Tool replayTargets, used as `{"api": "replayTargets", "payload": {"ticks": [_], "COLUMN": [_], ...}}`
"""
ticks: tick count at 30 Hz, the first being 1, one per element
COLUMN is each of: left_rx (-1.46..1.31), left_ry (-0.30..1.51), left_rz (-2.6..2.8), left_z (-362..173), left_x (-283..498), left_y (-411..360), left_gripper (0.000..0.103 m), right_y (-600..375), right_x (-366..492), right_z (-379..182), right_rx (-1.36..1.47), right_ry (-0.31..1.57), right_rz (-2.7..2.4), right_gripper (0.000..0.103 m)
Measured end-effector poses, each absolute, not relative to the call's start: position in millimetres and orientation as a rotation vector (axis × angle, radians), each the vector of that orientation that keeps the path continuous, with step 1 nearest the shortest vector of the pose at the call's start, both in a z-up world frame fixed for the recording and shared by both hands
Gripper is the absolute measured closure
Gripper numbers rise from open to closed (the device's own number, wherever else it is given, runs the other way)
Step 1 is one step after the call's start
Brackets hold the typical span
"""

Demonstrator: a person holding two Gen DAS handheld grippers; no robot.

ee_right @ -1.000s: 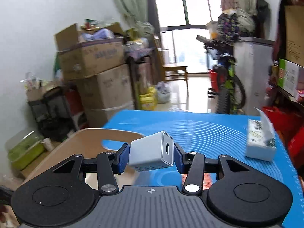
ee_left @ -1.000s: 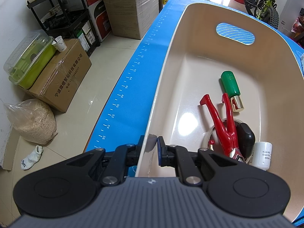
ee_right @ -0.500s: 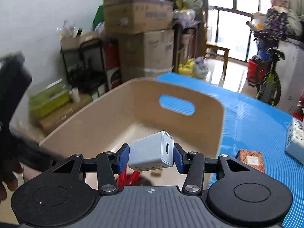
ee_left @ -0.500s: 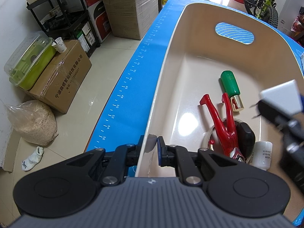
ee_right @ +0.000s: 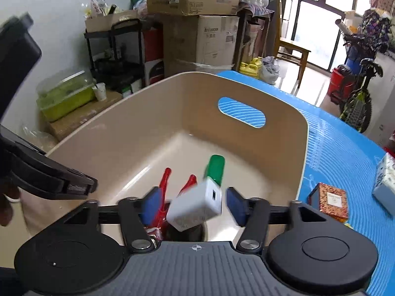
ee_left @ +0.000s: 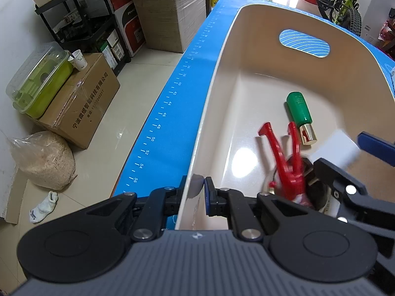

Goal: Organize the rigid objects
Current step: 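Lift the charger cube into the basket and open the right gripper, then move the right tool to the patterned red gift box and grasp it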

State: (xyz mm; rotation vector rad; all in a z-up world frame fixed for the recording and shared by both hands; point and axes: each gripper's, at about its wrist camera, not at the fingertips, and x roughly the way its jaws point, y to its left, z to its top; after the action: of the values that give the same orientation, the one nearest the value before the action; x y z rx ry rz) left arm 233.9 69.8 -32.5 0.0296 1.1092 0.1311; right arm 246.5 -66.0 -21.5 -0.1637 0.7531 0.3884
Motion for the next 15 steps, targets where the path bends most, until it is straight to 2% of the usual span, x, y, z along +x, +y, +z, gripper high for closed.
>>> {"api": "replayTargets", "payload": {"ticks": [4, 7, 15], "left_rx": [0.028, 0.027, 0.028], "left_ry": [1.109, 1.108, 1.108], "left_rz": [0.131, 0.131, 0.132], "left_z": [-32.9, -32.7, -32.2], "left_x": [233.7, 233.2, 233.1], "left_y": [70.3, 70.5, 71.0], "left_gripper": [0.089, 0.089, 0.089], "right_y": [-83.3, -103.6, -168.6], "right_x": [246.7, 248.2, 260.6], "right_z": [-10.6, 4.1, 12.2], "right_rx": [-0.104, -0.039, 0.052], "right_ry": [0.713, 0.661, 0.608], "right_rz": [0.386, 0.363, 0.183], "right_gripper": [0.03, 0.024, 0.003]}}
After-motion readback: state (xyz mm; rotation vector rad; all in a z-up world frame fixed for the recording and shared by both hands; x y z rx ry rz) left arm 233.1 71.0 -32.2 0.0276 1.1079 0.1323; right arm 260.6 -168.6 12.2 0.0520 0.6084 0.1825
